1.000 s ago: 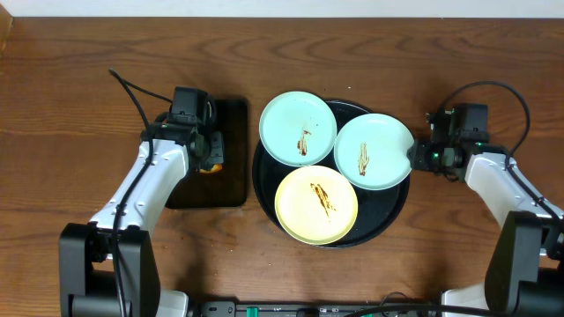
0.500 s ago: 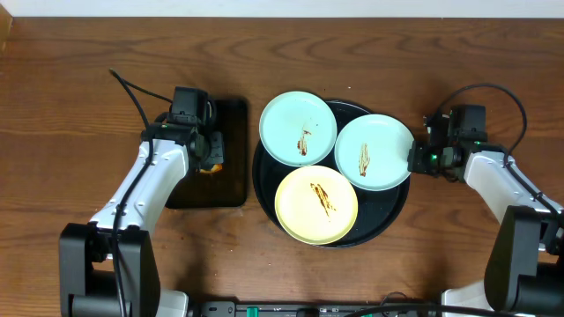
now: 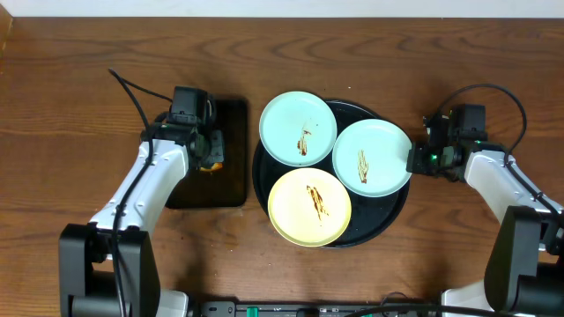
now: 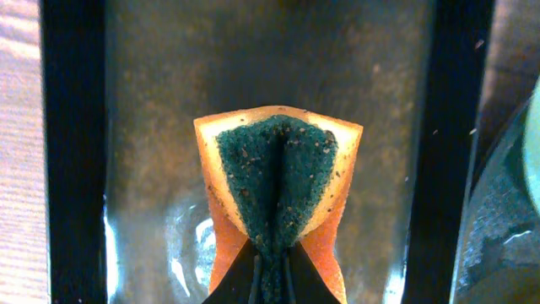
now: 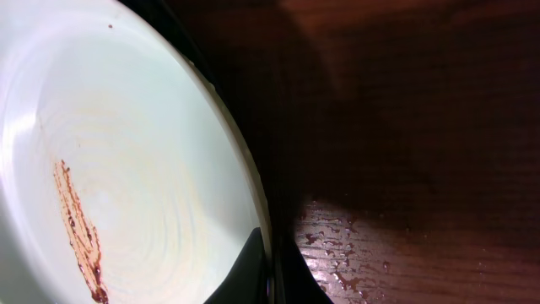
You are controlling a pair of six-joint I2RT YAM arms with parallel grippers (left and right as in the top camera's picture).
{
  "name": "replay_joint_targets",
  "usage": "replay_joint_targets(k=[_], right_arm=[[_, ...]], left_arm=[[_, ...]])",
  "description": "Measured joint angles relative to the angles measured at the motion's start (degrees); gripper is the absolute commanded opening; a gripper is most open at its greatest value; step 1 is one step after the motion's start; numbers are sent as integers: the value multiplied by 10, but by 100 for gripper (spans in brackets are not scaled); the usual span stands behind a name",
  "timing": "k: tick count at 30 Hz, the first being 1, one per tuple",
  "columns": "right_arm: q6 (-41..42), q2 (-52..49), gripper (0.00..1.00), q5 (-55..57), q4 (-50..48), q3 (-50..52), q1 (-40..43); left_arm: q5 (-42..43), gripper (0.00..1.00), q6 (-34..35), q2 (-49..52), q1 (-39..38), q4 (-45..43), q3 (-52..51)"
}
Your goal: Clean dirty plates on tray and stack at the side
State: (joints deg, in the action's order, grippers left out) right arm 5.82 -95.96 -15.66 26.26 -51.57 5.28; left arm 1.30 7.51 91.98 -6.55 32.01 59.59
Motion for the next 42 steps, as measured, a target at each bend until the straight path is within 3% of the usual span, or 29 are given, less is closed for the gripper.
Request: replay_joint_targets(k=[13,20,31,42], right_arm=[[0,0,1,0,0,0,0],[0,0,1,0,0,0,0],[0,0,1,0,1,0,0],[0,0,1,0,1,0,0]], left_arm=[[0,7,0,-161,0,-50,0],[0,7,0,-195,0,-70,0],[0,8,2,-189,0,-34,0],[0,8,8,-47,0,35,0]])
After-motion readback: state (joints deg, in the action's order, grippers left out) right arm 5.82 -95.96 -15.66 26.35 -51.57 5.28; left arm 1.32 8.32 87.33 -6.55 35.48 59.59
